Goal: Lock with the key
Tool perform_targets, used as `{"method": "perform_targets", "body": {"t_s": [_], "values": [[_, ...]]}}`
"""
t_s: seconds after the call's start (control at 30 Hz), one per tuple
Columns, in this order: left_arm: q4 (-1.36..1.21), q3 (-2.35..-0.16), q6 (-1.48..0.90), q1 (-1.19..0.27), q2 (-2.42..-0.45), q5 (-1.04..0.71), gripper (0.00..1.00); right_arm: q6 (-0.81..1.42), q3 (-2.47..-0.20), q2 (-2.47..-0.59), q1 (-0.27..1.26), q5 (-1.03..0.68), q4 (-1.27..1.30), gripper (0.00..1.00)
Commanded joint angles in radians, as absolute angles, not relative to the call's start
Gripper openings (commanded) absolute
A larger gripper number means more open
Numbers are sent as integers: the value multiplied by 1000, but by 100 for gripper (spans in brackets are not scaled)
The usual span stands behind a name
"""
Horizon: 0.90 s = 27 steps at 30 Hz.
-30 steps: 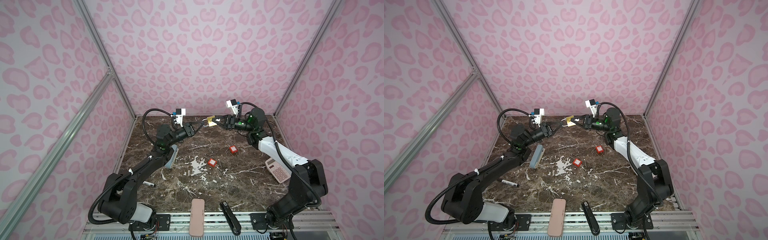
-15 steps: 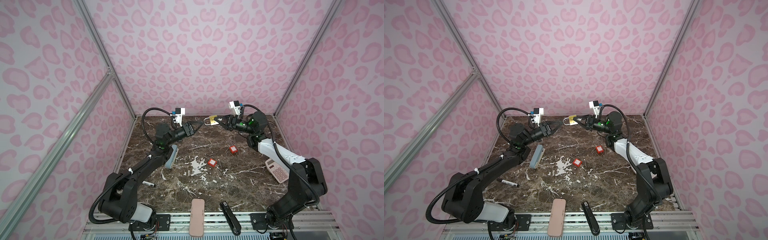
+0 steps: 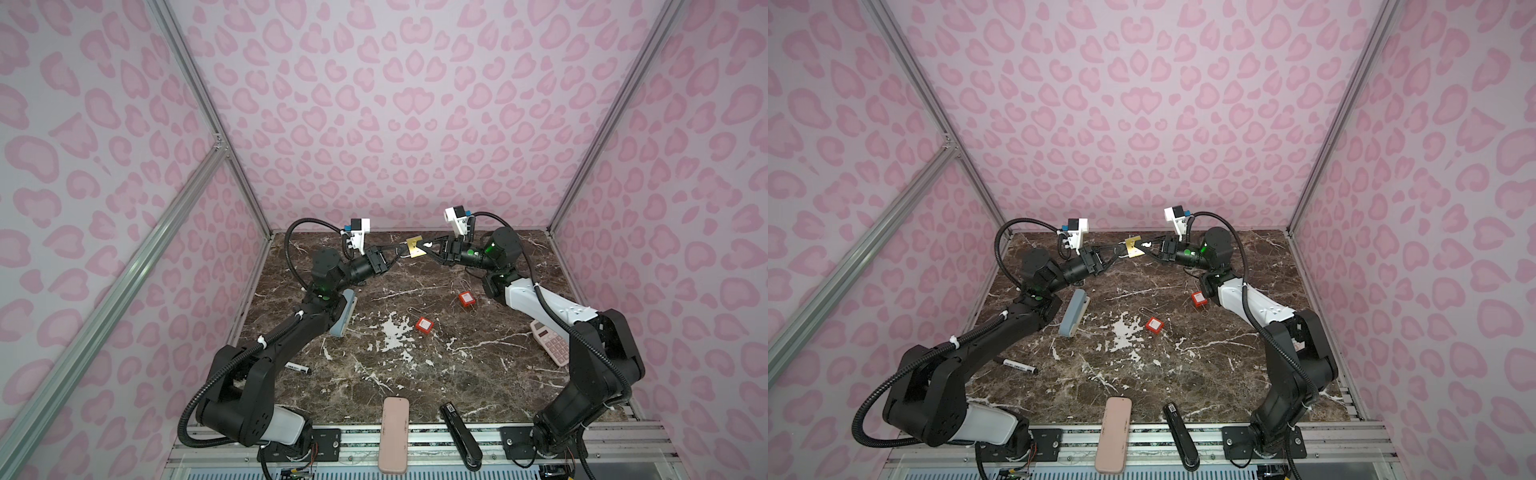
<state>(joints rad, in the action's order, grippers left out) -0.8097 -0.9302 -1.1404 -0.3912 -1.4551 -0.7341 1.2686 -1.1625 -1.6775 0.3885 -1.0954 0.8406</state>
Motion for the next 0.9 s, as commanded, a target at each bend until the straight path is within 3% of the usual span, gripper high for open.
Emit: {"method": "perform_targets", "body": {"t_s": [0.0,0.07,0.13,0.43,0.87], "values": [[-832,-921,-1109,-390,-1445,-744,3,1309,-1153,-1681,384,-1081,932,31],[-833,-917,-1108,-390,-1443,-744,3,1327,-1140,-1678,371,-1083,958,42],[-833,-919,-1110,-388,-1441,-744,3,1331,-1127,-1670,357,-1083,962,45],[-834,-942,-1121,-384,-1446,-762,3,1333,-1105,-1654,331,-1098,961,31],[-830,-956,-1123,-380,-1445,-768,3,1404,-1085,-1697,336,-1092,1061,28]]}}
